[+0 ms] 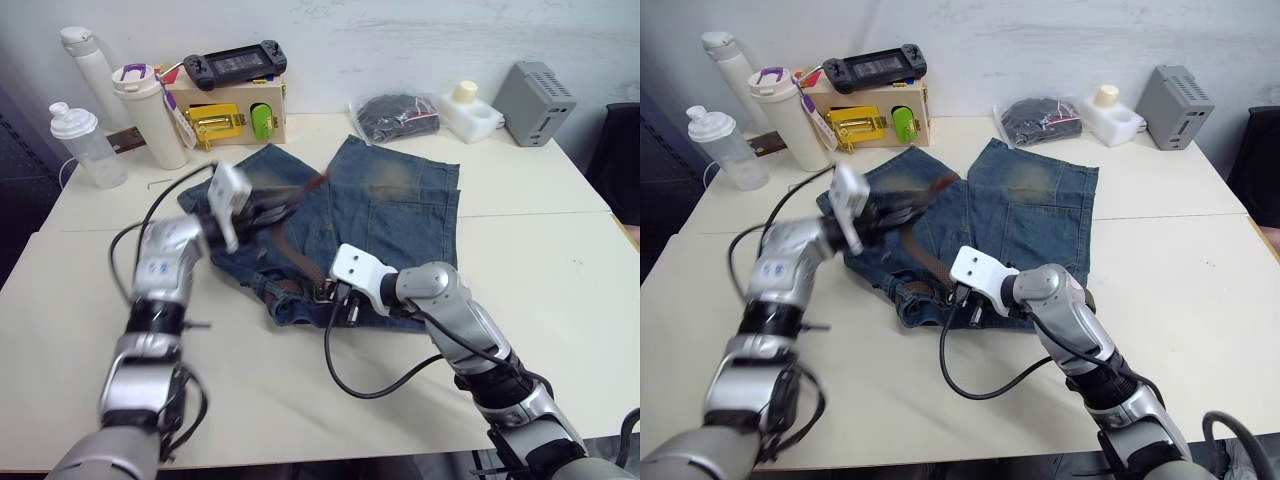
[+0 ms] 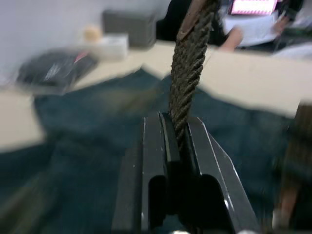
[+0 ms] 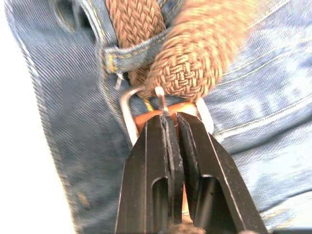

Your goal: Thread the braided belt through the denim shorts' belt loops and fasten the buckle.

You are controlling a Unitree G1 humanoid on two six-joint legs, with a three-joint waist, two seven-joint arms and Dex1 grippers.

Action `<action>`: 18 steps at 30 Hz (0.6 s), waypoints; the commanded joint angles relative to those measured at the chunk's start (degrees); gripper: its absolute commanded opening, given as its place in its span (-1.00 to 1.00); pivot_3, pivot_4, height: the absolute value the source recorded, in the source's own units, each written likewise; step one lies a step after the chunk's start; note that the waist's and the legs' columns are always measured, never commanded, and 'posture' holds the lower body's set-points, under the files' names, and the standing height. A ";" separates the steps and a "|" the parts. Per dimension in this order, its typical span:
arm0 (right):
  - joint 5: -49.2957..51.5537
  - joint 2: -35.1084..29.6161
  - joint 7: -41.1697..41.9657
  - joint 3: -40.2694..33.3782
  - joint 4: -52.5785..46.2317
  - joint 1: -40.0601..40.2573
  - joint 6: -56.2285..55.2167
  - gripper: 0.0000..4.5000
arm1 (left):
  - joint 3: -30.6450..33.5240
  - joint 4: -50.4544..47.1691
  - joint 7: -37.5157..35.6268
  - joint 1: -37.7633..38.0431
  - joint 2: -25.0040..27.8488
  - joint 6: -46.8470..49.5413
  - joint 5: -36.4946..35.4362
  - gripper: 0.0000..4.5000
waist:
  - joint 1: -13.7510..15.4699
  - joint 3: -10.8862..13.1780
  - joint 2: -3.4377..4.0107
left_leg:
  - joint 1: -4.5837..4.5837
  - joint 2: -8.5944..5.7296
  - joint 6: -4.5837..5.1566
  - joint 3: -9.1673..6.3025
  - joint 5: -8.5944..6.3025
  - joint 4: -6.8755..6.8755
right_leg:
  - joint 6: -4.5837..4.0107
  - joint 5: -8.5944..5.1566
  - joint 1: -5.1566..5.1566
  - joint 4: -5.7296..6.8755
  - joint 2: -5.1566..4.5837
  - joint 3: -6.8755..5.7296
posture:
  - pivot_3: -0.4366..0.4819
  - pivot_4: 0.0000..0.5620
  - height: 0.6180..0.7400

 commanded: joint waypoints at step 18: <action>10.10 -12.27 -10.53 -6.84 -22.14 13.80 -3.84 0.99 | -4.52 -24.27 9.43 15.58 3.07 3.64 3.75 -1.00 | 0.30 0.66 0.56 | -0.80 -0.48 0.12 -0.60 0.17 0.08 | 0.00 0.00 -0.24 -0.35 -0.07 0.43 | -0.05 -0.47 0.89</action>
